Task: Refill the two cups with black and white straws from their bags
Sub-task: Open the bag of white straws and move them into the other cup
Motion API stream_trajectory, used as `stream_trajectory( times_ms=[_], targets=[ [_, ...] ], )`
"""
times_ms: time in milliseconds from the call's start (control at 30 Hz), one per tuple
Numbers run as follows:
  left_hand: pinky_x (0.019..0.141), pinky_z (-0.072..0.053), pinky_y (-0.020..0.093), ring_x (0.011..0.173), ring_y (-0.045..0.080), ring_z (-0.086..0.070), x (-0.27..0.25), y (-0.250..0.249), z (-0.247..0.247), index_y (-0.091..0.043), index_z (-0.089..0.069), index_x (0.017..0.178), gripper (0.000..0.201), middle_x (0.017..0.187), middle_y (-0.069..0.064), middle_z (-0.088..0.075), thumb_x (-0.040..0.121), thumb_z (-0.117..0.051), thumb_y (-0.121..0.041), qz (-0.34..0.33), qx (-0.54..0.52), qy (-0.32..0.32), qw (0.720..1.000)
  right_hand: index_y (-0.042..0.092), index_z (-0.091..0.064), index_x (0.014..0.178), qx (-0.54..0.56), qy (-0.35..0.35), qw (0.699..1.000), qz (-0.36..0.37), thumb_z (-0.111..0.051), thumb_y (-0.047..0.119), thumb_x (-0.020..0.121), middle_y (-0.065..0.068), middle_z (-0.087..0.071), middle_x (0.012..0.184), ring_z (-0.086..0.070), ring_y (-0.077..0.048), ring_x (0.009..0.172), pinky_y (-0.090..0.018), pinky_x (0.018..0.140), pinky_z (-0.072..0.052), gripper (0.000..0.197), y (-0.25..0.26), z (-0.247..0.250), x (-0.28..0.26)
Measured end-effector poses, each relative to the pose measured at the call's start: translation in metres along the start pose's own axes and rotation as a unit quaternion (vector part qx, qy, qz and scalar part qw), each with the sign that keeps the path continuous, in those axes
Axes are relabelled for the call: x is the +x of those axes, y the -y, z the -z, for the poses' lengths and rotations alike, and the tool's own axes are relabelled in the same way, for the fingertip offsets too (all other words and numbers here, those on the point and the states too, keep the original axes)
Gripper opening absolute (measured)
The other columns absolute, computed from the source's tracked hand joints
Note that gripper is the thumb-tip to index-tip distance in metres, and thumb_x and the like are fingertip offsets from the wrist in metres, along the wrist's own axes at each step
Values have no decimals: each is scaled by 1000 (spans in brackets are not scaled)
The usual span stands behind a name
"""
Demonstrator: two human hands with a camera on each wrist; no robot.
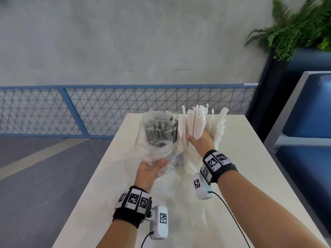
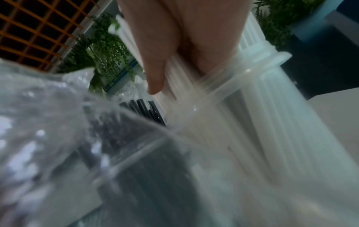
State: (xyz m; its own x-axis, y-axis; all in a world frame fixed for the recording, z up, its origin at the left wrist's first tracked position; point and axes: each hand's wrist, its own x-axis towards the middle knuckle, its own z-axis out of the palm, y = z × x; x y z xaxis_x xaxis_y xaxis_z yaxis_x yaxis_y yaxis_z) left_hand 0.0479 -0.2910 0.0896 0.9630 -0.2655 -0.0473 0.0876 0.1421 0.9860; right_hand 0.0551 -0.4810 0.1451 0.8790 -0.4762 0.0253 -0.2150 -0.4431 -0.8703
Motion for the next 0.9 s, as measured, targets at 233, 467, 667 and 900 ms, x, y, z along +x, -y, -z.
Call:
stream_trajectory(
  times_ms=[233, 467, 667, 900],
  targets=[
    [78, -55, 38, 76, 15, -64, -13, -3, 7, -16, -61, 76, 22, 81, 5, -66, 93, -49, -20, -12, -96, -78, 992, 17, -28, 141, 34, -81, 987, 133, -66, 27, 83, 4, -43, 137, -45, -14, 124, -29, 103, -38, 70, -38, 5, -54],
    [67, -55, 33, 81, 18, -62, -18, 14, 3, -15, -57, 89, 27, 83, 6, -65, 90, -44, -38, 5, -131, -111, 985, 22, -31, 139, 177, 8, 984, -18, -51, 54, 80, 1, -34, 143, -42, -15, 127, -34, 103, -39, 69, -80, -20, -99],
    [64, -57, 27, 97, 26, -61, -19, 24, 4, -16, -53, 99, 30, 100, 11, -63, 80, -57, -39, 48, -129, -115, 984, 21, -48, 122, 256, 87, 961, -51, -56, 36, 87, -1, -65, 107, -64, -17, 99, -34, 85, -52, 39, -77, -26, -103],
    [108, -16, 35, 140, 28, -14, -25, 11, 31, -15, -14, 144, 111, 151, 17, -13, 60, -83, -37, -172, 323, -271, 890, 15, -49, 111, 214, 112, 970, -15, -50, 21, 94, 0, -61, 77, -65, -17, 80, -27, 73, -53, 18, -73, -16, -98]
  ],
)
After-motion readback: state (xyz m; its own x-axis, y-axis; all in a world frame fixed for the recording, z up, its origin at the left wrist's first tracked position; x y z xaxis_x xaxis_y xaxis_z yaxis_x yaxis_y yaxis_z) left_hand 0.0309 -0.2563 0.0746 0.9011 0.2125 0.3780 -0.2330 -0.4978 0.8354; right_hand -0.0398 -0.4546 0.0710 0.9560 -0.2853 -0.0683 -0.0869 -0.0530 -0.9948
